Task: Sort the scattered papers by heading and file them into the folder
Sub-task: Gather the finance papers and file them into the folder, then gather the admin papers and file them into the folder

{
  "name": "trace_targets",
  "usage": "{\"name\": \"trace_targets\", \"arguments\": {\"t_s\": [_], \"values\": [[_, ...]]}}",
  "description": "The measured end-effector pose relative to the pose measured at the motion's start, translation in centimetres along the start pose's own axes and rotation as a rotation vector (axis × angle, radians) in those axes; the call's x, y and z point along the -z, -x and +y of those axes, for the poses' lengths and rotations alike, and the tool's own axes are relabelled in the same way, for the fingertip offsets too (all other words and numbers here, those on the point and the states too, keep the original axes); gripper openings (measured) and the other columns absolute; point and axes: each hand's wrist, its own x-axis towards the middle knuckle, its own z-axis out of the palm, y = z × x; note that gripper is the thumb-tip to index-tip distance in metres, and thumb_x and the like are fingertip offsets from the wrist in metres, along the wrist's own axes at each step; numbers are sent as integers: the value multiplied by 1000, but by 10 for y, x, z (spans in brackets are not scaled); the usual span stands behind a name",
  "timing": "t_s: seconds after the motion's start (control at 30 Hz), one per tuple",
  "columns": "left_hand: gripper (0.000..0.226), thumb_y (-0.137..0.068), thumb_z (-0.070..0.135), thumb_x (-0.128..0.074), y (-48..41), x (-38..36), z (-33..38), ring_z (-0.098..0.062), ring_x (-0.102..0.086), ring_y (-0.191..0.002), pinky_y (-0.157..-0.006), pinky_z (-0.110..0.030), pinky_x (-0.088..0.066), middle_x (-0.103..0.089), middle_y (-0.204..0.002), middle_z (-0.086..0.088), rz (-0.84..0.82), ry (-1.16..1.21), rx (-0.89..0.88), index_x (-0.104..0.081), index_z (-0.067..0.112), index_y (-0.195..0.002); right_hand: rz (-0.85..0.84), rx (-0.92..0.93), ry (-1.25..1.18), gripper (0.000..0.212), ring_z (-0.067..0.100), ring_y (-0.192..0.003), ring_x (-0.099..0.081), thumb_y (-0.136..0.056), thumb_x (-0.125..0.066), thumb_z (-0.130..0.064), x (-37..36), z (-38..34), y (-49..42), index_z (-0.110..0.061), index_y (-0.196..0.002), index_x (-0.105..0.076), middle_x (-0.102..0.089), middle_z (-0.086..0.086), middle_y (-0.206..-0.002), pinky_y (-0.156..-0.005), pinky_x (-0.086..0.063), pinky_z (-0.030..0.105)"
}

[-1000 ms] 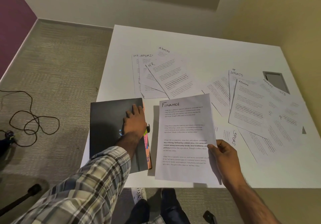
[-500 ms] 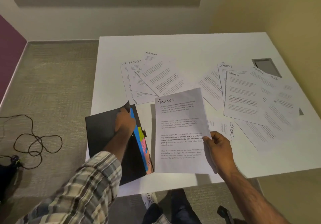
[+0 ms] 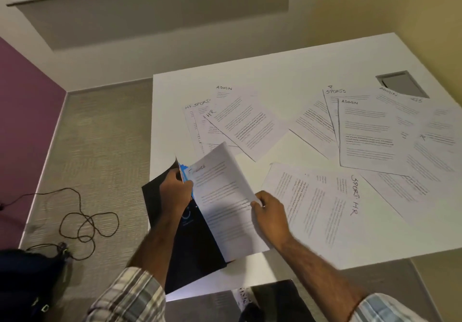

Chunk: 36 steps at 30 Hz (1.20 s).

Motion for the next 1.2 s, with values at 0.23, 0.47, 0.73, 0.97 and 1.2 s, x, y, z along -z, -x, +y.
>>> {"name": "trace_targets", "arguments": {"t_s": [0.23,0.47,0.73,0.97,1.2], "values": [[31,-92,5,-61,3,-4,2,-23,-63,-99,-54,-13,-39,-68,-119,-13,-17,-19,-17,-63,5,-123,-158,-65,175,17,11,-84,-62,-98,-51,-26,-47,-3,-13,-22,-94,-67,-65,-12,-91,-68,-46,26],[31,-89,8,-63,-1,-10,9,-35,-66,-108,-90,-43,-56,-70,-116,-19,-2,-82,-46,-66,-2,-118,-441,-166,174,22,28,-98,-63,-95,-52,-14,-90,-14,-25,0,-101,-67,-67,14,-100,-88,-51,41],[30,-93,7,-63,-3,-12,11,-29,-66,-114,-82,-29,-53,-69,-125,-14,-17,-97,-35,-66,2,-122,-600,-223,206,31,29,-119,-58,-99,-49,-12,-104,-10,-29,-4,-126,-61,-62,14,-128,-95,-47,36],[30,-92,12,-65,-12,-34,13,-26,-69,-102,-57,-16,-50,-65,-122,-11,-47,-135,34,-59,8,-120,-485,-230,242,24,20,-106,-62,-99,-53,-25,-87,-6,-26,-17,-120,-61,-65,5,-121,-89,-51,34],[54,-87,29,-59,2,-66,22,-41,-48,-128,-106,-48,-44,-46,-138,-20,-156,-324,83,-45,7,-134,-368,-230,315,23,25,-98,-68,-97,-52,-31,-11,12,-23,-13,-101,-66,-70,6,-105,-92,-56,43]]}}
